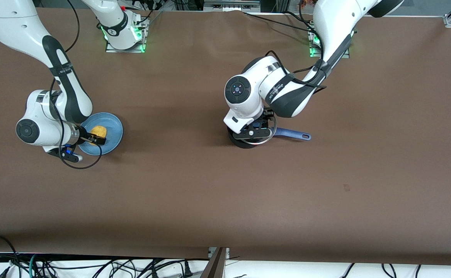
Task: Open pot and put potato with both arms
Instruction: 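Lift the lid with the left gripper while the right gripper grasps the potato, then carry the lid aside with the left gripper while the right gripper lifts the potato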
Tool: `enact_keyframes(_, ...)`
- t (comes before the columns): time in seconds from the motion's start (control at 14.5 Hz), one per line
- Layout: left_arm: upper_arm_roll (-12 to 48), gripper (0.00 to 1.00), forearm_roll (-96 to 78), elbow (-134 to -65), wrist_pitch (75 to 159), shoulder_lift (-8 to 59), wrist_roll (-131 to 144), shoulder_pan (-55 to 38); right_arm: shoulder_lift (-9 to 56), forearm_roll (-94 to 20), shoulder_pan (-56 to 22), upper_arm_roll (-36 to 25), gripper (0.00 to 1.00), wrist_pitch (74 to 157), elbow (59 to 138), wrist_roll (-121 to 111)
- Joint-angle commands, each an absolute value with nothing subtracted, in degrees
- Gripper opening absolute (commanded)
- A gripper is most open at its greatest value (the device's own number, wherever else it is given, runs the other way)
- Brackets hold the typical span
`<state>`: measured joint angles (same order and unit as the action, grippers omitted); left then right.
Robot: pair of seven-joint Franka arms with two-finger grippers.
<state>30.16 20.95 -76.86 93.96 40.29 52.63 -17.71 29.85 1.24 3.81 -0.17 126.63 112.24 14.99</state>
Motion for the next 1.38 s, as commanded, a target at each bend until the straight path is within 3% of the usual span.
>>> enact_keyframes(0.0,30.32,0.54,18.98,-73.74,90.0,38.42,51.07,-14.6,29.44,0.7,4.39,0.18,0.57,127.01,112.85,16.34)
enact_keyframes(0.14,30.32,0.55,18.98,-73.92,89.83,37.18,49.58,-10.74,29.09,0.79,4.22,0.44,0.27,125.87,112.33,17.49)
enact_keyframes(0.28,30.32,0.55,18.9,-74.44,89.82,35.43,45.37,-6.09,29.0,0.88,4.04,0.61,0.13,123.58,111.27,17.49)
enact_keyframes(0.41,30.32,0.55,19.25,-74.79,90.0,34.72,43.51,-2.74,27.78,0.97,3.96,0.96,0.13,122.18,109.18,16.44)
enact_keyframes(0.62,30.41,0.55,19.95,-76.46,90.61,33.93,37.64,3.15,26.81,0.7,3.43,3.86,0.13,107.19,99.0,17.14)
enact_keyframes(0.76,30.41,0.55,20.04,-79.08,92.01,32.88,32.63,6.49,26.98,0.53,2.29,7.1,0.13,101.36,93.71,17.58)
enact_keyframes(0.97,30.32,0.55,20.65,-88.46,100.16,29.02,24.98,12.81,26.98,0.53,-2.09,11.68,0.14,101.33,90.88,17.84)
enact_keyframes(1.31,30.32,0.55,24.85,-106.14,118.62,23.82,18.55,21.52,28.21,-5.79,-16.23,12.83,0.14,105.98,85.35,35.48)
